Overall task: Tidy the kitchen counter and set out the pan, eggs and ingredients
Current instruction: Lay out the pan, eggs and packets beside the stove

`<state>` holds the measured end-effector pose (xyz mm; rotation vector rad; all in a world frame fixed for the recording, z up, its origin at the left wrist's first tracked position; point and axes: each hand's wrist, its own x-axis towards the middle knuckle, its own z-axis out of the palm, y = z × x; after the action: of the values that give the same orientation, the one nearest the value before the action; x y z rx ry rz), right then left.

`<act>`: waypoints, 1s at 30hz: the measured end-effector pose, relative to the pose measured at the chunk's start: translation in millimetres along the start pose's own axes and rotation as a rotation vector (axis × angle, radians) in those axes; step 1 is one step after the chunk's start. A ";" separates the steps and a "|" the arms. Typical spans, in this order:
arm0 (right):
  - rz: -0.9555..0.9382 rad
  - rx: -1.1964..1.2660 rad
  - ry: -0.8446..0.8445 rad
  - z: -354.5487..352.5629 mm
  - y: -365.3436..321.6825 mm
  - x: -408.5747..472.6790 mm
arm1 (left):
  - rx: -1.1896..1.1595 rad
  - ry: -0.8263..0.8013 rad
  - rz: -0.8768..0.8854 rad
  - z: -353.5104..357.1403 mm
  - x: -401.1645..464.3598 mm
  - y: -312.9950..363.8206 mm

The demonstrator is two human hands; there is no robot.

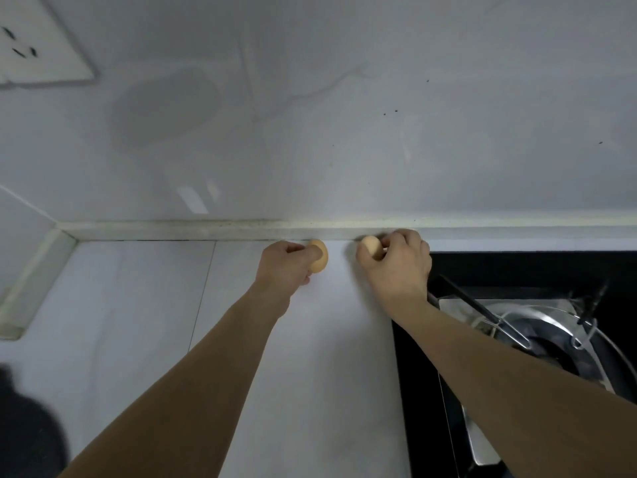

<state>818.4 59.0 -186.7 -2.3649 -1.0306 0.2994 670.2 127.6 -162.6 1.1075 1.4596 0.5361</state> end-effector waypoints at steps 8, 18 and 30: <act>-0.020 0.125 0.076 8.0 12.9 -6.7 | 0.023 -0.007 -0.011 20.7 3.3 3.4; -0.028 0.091 0.046 8.9 15.3 -3.9 | 0.020 0.024 0.010 37.8 11.3 13.2; -0.045 0.041 0.059 10.6 16.0 -2.2 | 0.088 -0.012 0.027 42.8 14.4 16.7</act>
<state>822.5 52.6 -204.4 -2.2966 -1.0380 0.2305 717.4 136.2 -165.6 1.1994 1.4717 0.4869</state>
